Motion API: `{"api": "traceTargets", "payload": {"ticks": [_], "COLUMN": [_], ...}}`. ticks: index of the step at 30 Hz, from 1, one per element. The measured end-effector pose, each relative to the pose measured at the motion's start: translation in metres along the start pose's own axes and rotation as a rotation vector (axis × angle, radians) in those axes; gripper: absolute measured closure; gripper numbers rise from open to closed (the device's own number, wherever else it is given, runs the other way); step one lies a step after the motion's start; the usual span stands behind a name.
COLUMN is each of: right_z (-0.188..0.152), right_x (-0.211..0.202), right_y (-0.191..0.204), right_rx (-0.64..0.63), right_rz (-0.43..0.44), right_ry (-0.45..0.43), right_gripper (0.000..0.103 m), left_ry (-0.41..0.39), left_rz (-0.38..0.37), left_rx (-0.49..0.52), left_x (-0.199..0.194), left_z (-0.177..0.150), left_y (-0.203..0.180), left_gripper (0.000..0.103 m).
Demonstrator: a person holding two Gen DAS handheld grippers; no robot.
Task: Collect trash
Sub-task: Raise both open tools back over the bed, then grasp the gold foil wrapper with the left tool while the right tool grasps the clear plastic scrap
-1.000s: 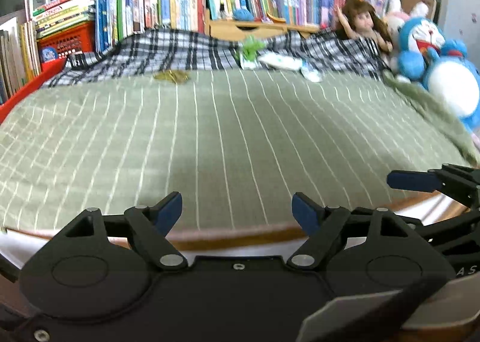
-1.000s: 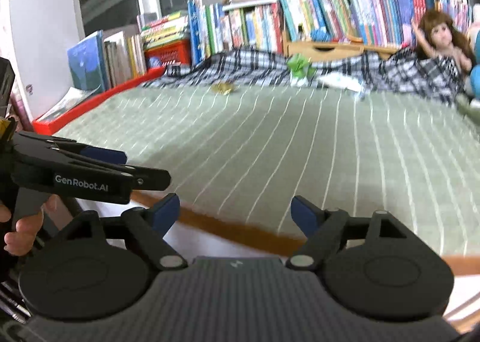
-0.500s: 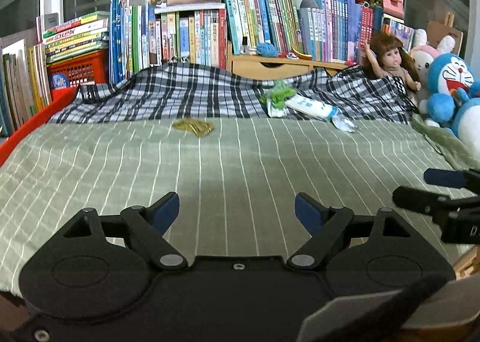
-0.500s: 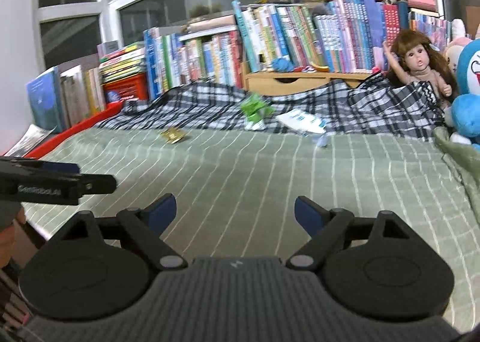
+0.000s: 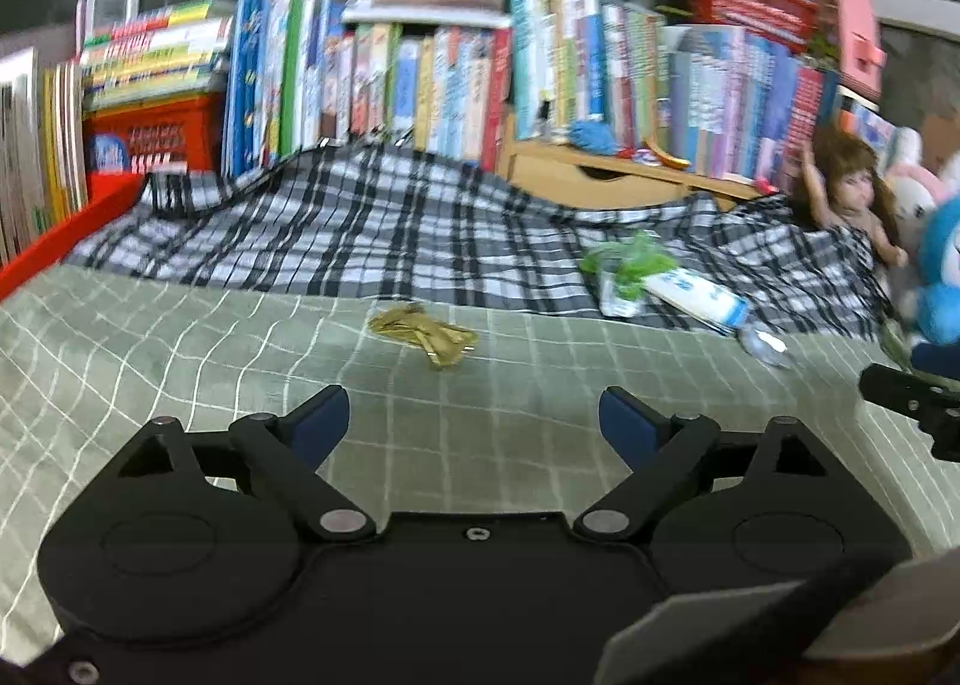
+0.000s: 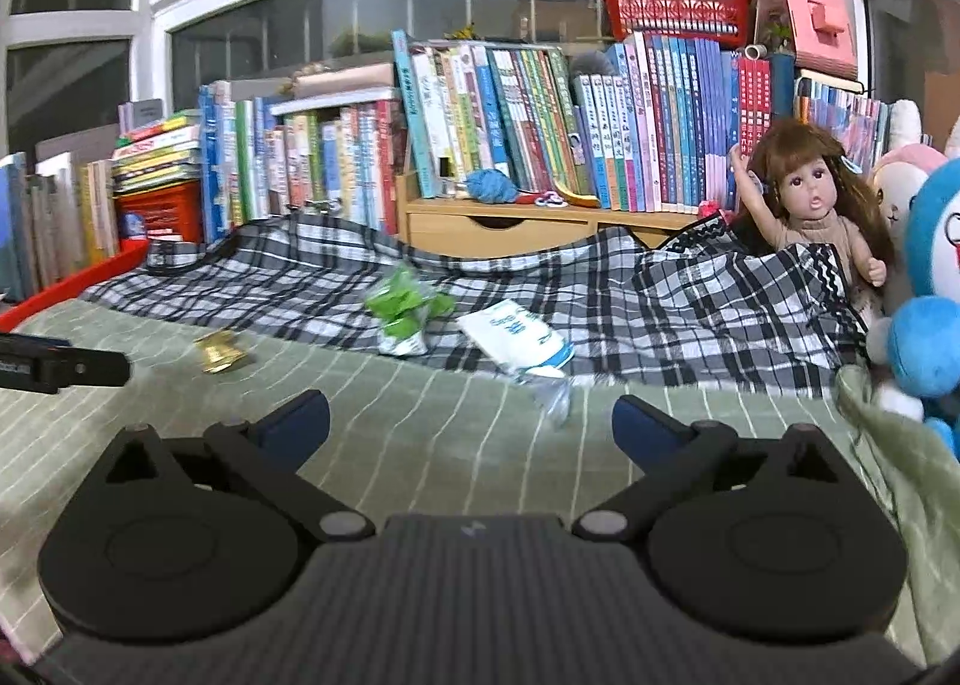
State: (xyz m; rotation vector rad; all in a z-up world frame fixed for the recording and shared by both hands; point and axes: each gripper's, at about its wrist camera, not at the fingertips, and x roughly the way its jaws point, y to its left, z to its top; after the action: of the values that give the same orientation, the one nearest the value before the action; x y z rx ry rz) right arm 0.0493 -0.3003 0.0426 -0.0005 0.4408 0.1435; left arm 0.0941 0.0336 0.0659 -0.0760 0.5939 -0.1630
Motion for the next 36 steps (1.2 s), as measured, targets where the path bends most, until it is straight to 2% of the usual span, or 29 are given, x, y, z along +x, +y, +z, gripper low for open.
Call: {"api": "traceTargets", "payload": {"ticks": [4,7,10,12,16,19,21,22,23,25,26,27,30,36], "right_z": [0.006,0.005,0.004,0.005,0.006,0.005,0.003,0.001,-0.001,-0.002,-0.003,-0.003,-0.003,-0.004], "right_x": [0.038,0.065,0.089,0.102,0.126,0.143,0.152,0.155,0.155,0.152,0.149,0.146,0.134,0.105], "right_y": [-0.019,-0.031,-0.04,-0.044,-0.052,-0.054,-0.054,-0.053,-0.051,-0.046,-0.045,-0.045,-0.048,-0.045], "right_rx": [0.07,0.116,0.14,0.158,0.209,0.217,0.208,0.198,0.179,0.13,0.117,0.113,0.131,0.136], "right_rz": [-0.042,-0.068,-0.076,-0.084,-0.084,-0.085,-0.079,-0.077,-0.079,-0.073,-0.076,-0.075,-0.039,-0.001], "right_ry": [0.054,0.083,0.097,0.099,0.112,0.147,0.184,0.2,0.205,0.2,0.2,0.198,0.183,0.145], "right_gripper": [0.0,0.0,0.0,0.0,0.0,0.001,0.014,0.019,0.027,0.044,0.06,0.073,0.075,0.076], "left_ry": [0.039,0.045,0.03,0.042,0.085,0.075,0.081,0.085,0.076,0.071,0.07,0.073,0.076,0.055], "left_rz": [0.038,0.037,0.014,0.024,0.08,0.127,0.142,0.151,0.17,0.191,0.188,0.175,0.14,0.098], "left_rx": [-0.144,-0.204,-0.227,-0.25,-0.29,-0.254,-0.213,-0.192,-0.162,-0.117,-0.118,-0.13,-0.169,-0.165], "left_x": [0.034,0.054,0.071,0.084,0.116,0.132,0.139,0.142,0.142,0.144,0.143,0.142,0.135,0.106], "left_z": [0.011,0.012,0.014,0.017,0.021,0.019,0.017,0.016,0.015,0.013,0.012,0.013,0.012,0.006], "left_y": [0.032,0.044,0.045,0.043,0.041,0.035,0.03,0.027,0.024,0.019,0.019,0.02,0.024,0.02], "left_gripper": [0.013,0.013,0.012,0.012,0.012,0.014,0.021,0.034,0.054,0.08,0.086,0.086,0.088,0.089]}}
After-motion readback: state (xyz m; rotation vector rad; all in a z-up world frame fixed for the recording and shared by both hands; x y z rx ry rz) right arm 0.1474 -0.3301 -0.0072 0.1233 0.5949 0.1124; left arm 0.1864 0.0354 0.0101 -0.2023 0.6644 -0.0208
